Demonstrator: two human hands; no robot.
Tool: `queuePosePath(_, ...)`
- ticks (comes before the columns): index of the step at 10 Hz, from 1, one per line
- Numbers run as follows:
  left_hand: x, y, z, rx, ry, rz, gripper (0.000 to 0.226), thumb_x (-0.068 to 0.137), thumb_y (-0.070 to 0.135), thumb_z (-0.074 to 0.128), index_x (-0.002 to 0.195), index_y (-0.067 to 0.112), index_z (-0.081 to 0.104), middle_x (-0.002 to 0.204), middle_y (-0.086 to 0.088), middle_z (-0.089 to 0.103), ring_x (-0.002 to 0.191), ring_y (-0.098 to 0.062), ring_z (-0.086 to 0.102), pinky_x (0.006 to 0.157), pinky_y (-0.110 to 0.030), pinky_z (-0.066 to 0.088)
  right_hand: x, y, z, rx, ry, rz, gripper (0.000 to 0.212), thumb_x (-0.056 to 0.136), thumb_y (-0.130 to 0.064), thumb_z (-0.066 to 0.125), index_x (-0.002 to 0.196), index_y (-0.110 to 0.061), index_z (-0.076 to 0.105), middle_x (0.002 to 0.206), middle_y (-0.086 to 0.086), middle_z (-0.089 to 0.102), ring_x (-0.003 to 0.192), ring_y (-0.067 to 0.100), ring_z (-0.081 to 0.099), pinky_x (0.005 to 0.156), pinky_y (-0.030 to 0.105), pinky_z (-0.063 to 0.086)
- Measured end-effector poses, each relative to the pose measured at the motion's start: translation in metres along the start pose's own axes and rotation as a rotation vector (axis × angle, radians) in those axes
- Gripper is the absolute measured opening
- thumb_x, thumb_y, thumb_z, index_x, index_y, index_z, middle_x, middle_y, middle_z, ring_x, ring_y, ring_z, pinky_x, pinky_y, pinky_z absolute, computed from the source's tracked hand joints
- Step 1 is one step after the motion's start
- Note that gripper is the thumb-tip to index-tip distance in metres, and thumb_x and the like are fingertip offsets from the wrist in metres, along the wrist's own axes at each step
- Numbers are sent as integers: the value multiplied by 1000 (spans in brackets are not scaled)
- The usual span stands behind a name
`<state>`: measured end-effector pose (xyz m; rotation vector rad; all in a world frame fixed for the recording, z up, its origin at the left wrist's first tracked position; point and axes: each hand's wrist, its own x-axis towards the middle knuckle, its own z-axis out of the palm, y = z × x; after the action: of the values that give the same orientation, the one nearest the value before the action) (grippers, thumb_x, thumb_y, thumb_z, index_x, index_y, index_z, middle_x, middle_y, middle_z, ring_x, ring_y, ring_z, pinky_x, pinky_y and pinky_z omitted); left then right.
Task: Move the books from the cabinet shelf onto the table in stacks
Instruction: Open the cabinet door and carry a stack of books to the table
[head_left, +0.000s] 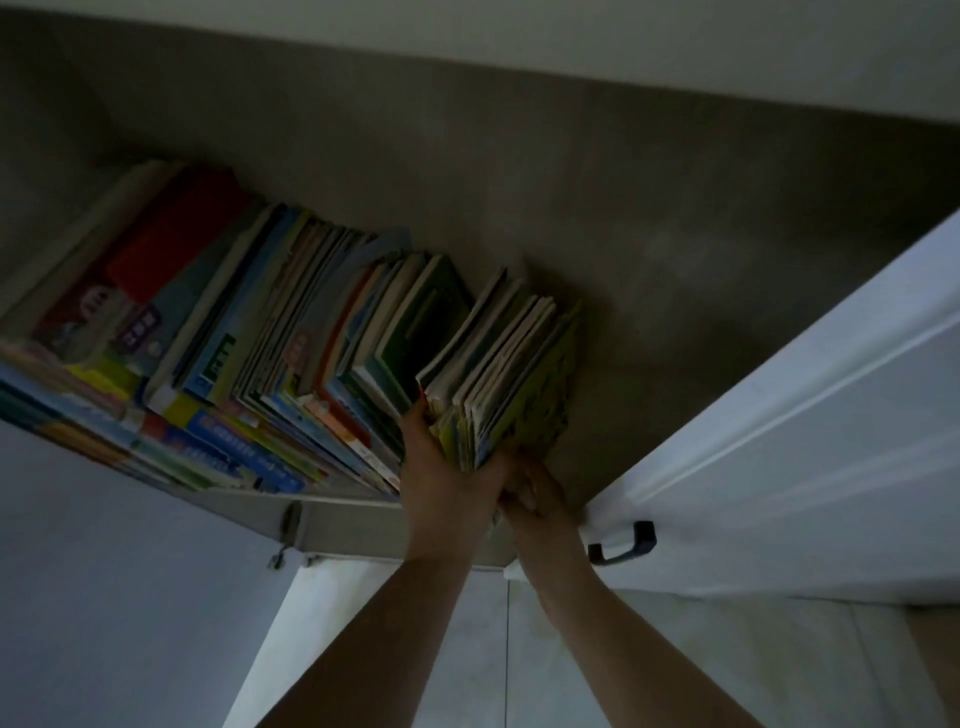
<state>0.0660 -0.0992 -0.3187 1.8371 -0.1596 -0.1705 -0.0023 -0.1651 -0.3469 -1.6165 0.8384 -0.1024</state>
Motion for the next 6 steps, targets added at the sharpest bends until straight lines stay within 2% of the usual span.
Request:
queuePosePath(1, -3, 7, -22, -115, 40, -25, 69, 59, 27, 77, 120, 14, 47, 97, 5, 62, 87, -12, 63, 65, -18, 50, -17, -15, 4, 3, -49, -103, 55, 60, -68, 60, 110, -70, 38, 141, 1, 45, 126, 17, 49, 105, 44, 43)
queuePosePath(2, -10, 15, -51, -185, 71, -77, 56, 65, 15, 80, 112, 19, 48, 92, 3, 62, 78, -6, 65, 58, -16, 52, -28, -21, 12, -2, -54, -156, 57, 63, -63, 60, 111, -76, 31, 144, 1, 40, 128, 19, 47, 105, 45, 43)
queuePosePath(3, -24, 23, -85, -250, 93, -173, 49, 75, 7, 75, 114, 16, 46, 88, 3, 60, 65, 5, 62, 53, -14, 49, -47, -36, 14, 4, -85, -205, 62, 68, -53, 65, 122, -56, 37, 143, -1, 33, 129, 12, 42, 107, 32, 42)
queuePosePath(4, -38, 33, -123, -352, 77, -282, 68, 66, 24, 84, 122, 20, 46, 105, -2, 63, 93, -8, 66, 76, -39, 55, -64, -52, 11, -76, -49, -224, 69, 68, -49, 69, 131, -36, 44, 143, -1, 33, 129, 12, 40, 106, 31, 43)
queuePosePath(5, -51, 50, -162, -388, 48, -323, 47, 72, 22, 76, 112, 26, 52, 108, 1, 64, 95, -15, 67, 74, -38, 53, -79, -73, 2, -148, -30, -236, 82, 68, -57, 70, 139, -36, 35, 146, -2, 34, 133, 14, 38, 108, 39, 39)
queuePosePath(6, -66, 67, -195, -392, -17, -359, 34, 81, 12, 67, 104, 33, 53, 99, 8, 65, 80, -6, 68, 69, -32, 50, -91, -99, -8, -178, -104, -120, 74, 75, -46, 70, 138, -33, 35, 133, -9, 47, 121, 9, 46, 104, 33, 38)
